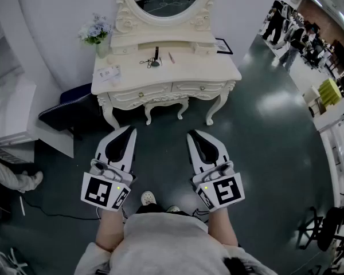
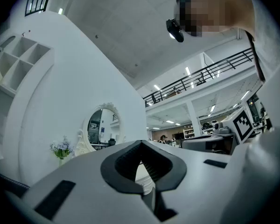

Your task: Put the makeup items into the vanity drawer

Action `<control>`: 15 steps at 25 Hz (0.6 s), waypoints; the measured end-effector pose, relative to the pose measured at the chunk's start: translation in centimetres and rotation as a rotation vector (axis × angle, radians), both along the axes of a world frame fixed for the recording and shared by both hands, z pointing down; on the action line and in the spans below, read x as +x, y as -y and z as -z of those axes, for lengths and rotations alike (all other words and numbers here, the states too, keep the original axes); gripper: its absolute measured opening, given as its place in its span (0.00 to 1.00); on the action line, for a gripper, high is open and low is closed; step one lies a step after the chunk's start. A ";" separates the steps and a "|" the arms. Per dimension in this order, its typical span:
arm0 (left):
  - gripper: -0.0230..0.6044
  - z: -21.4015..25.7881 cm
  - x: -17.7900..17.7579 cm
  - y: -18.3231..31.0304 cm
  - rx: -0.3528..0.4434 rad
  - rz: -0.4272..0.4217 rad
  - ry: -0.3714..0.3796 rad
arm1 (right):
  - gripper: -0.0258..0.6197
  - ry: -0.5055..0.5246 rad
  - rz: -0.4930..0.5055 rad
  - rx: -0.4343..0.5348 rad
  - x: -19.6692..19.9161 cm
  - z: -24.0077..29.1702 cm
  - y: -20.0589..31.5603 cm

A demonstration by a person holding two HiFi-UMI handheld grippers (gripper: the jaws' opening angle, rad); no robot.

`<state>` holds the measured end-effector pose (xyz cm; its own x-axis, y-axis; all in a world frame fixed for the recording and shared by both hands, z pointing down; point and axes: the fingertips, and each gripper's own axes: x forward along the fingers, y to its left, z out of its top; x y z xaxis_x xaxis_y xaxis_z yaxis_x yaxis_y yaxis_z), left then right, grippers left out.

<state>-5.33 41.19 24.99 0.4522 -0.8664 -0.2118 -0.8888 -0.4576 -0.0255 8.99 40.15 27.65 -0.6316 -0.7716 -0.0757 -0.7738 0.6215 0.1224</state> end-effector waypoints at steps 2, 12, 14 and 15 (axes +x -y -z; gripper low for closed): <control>0.06 0.0 -0.5 0.4 -0.001 0.000 -0.001 | 0.09 -0.003 0.000 -0.001 -0.5 -0.1 0.4; 0.06 0.0 -2.8 2.9 0.001 -0.003 0.003 | 0.09 -0.007 -0.005 -0.001 -3.0 -0.1 2.8; 0.06 0.1 -3.4 3.4 0.005 -0.004 0.002 | 0.09 -0.008 -0.007 -0.002 -3.5 -0.1 3.4; 0.06 0.1 -3.6 3.7 0.007 -0.005 0.002 | 0.09 -0.006 -0.010 -0.002 -3.8 -0.1 3.7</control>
